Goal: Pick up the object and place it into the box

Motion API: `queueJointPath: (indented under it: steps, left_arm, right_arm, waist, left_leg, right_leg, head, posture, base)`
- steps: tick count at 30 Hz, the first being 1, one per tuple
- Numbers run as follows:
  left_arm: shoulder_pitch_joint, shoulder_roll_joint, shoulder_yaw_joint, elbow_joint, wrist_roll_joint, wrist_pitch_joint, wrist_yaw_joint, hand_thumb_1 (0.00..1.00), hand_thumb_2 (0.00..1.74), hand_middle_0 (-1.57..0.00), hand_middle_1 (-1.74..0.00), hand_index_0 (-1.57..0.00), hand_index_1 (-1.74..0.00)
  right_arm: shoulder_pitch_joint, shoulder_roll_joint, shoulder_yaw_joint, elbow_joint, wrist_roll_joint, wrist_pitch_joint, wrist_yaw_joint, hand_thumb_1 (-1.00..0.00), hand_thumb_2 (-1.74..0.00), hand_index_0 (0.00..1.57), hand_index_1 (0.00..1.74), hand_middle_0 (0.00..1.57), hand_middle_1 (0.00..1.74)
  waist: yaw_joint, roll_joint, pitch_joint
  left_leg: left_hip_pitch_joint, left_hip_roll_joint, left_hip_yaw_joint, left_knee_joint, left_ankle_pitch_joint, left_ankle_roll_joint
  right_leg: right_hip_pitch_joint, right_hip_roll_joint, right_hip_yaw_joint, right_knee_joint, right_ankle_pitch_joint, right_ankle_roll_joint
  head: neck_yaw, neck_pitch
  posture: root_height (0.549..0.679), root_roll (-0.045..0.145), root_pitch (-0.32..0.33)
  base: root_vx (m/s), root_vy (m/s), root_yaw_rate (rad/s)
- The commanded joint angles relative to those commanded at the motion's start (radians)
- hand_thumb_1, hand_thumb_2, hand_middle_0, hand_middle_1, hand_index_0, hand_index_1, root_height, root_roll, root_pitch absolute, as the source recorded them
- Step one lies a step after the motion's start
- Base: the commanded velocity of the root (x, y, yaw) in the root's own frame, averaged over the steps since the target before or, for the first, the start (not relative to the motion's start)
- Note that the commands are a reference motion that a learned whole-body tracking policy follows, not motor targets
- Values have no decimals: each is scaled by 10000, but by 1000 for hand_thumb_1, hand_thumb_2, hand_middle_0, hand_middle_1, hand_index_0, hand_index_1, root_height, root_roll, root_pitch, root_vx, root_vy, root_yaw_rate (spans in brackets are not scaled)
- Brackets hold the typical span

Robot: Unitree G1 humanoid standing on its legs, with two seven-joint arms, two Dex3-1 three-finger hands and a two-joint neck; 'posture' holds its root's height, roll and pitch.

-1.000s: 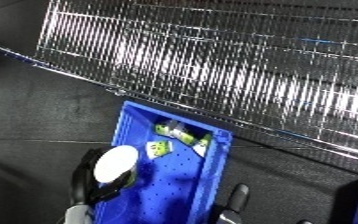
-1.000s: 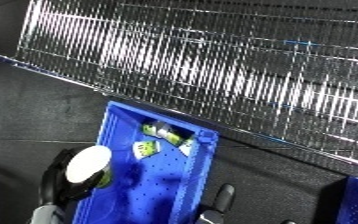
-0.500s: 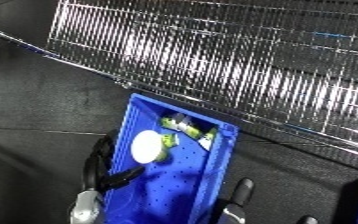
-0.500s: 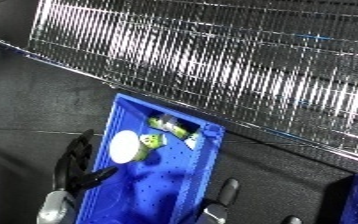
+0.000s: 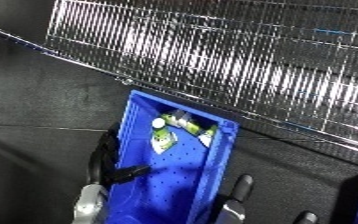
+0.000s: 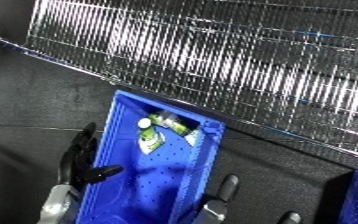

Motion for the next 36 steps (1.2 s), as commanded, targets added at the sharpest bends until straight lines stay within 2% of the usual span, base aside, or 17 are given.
queueJointPath:
  steps: [6,11,17,21,26,32,36]
  left_arm:
    - [-79,-230,-517,-92,-152,159,-853,0,0,0,0,0,0]
    - [-131,-558,-835,-172,-748,417,-1315,0,0,0,0,0,0]
    - [-281,-864,-1228,-25,-506,1204,-1986,0,0,0,0,0,0]
    - [-300,-1009,-1772,5,-81,1838,-2457,0,0,0,0,0,0]
    - [-247,-1137,-2205,86,47,2369,-2696,0,0,0,0,0,0]
    - [-298,-1221,-2392,357,322,2685,-2884,0,0,0,0,0,0]
    - [-304,-1259,-2403,441,388,2798,-2934,0,0,0,0,0,0]
  right_arm:
    - [-114,-74,-82,-10,167,175,-103,0,0,0,0,0,0]
    - [-346,-69,-263,49,708,367,-80,0,0,0,0,0,0]
    - [-659,-117,-380,-7,524,468,-198,0,0,0,0,0,0]
    - [-947,-316,-459,-23,281,537,-303,0,0,0,0,0,0]
    - [-1168,-459,-592,-47,27,565,-449,0,0,0,0,0,0]
    - [-1224,-442,-670,9,-250,526,-488,0,0,0,0,0,0]
    - [-1129,-394,-746,137,-413,591,-436,0,0,0,0,0,0]
  waist:
    - [-96,193,0]
    - [-227,462,0]
    - [-465,726,0]
    - [-646,1008,0]
    - [-770,1278,0]
    - [-901,1366,0]
    - [-962,1366,-69]
  left_leg:
    - [49,-84,39,10,-61,34]
    - [48,-146,101,130,-119,64]
    - [93,-141,298,224,-121,65]
    - [168,-122,399,150,-45,55]
    - [354,-143,460,-84,62,19]
    - [782,-145,463,-580,249,-22]
    - [1171,-99,451,-1185,491,-63]
  right_leg:
    - [8,10,96,-144,142,67]
    - [-64,37,242,-195,281,130]
    - [-117,64,444,-361,552,232]
    - [-165,66,594,-432,699,295]
    - [-157,10,679,-432,758,327]
    - [88,-20,752,-719,890,405]
    - [348,8,782,-1132,1057,507]
  head:
    - [881,10]
    - [2017,19]
    - [3852,-232]
    - [5161,-414]
    - [6185,-587]
    - [6873,-804]
    - [7123,-979]
  posture:
    - [647,34,73]
    - [647,36,71]
    - [649,37,65]
    - [649,39,63]
    - [650,45,58]
    - [652,47,44]
    - [655,44,39]
  base:
    - [-42,-12,-90]
    - [-63,12,-126]
    - [-60,17,-140]
    - [-52,63,-149]
    - [-33,52,-65]
    - [-2,23,-50]
    - [32,-1,-26]
